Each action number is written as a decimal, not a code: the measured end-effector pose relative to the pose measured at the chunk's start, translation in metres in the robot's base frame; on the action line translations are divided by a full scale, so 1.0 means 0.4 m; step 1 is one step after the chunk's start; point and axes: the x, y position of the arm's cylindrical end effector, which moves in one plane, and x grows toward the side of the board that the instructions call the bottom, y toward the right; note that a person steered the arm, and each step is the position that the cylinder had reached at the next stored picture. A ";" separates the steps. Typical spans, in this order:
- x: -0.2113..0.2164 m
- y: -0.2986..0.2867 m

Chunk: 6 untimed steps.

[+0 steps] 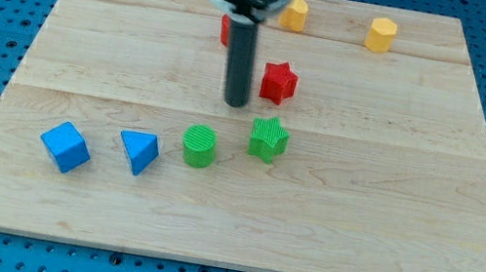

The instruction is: Push the green circle closer to the blue triangle

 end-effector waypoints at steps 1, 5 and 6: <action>0.108 0.064; 0.112 -0.140; 0.090 -0.153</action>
